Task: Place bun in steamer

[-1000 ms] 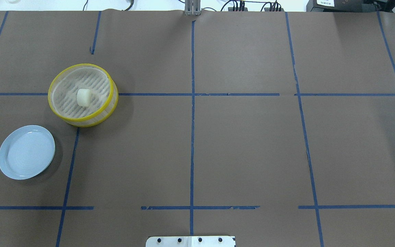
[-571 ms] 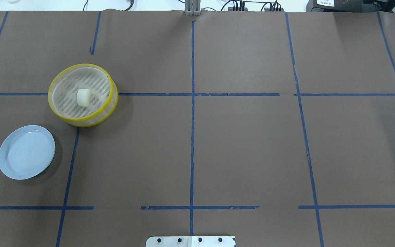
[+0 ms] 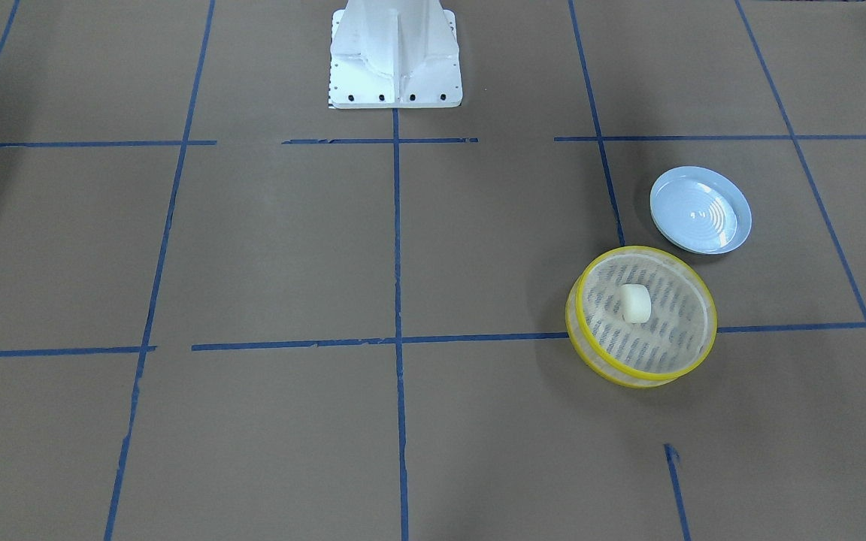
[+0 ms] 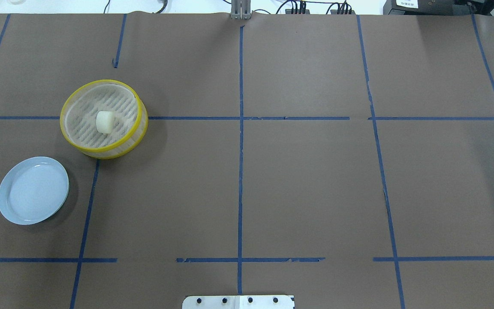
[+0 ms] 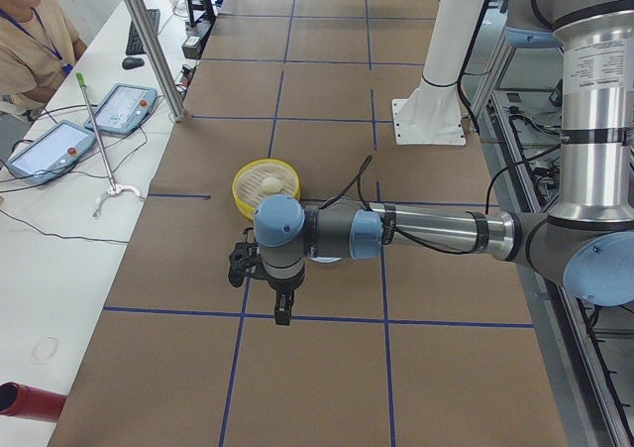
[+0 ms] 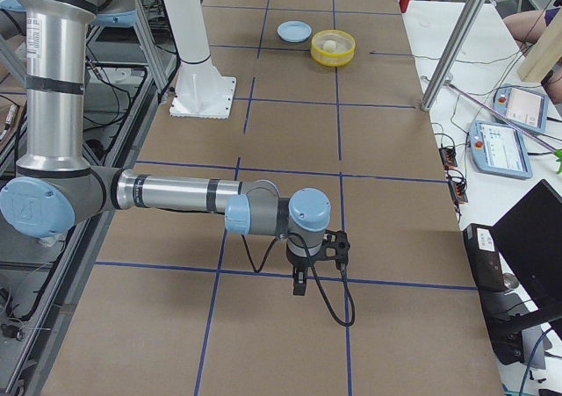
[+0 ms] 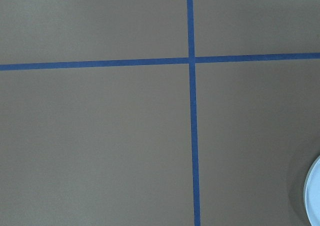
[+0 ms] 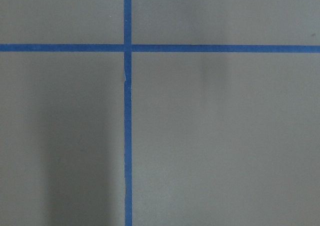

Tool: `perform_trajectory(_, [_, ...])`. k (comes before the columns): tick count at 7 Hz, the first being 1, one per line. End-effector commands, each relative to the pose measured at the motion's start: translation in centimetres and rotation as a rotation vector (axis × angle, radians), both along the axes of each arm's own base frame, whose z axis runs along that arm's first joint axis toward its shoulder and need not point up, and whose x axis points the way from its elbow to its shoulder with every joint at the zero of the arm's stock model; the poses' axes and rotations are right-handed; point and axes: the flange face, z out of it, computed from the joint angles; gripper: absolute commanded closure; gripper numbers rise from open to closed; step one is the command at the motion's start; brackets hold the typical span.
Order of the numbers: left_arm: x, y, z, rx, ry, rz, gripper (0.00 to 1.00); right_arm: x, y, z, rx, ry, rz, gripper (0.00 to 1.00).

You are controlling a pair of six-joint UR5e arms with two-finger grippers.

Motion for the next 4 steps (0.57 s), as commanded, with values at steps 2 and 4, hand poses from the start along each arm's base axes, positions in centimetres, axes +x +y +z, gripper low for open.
perform_trajectory(2, [0.0, 0.3, 0.9, -0.018, 0.006, 0.001, 0.00, 0.0, 0.0, 0.0, 0.000, 0.000, 0.000, 0.00])
perform_trajectory(4, [0.2, 0.1, 1.8, -0.034, 0.036, 0.000, 0.00, 0.0, 0.0, 0.0, 0.000, 0.000, 0.000, 0.00])
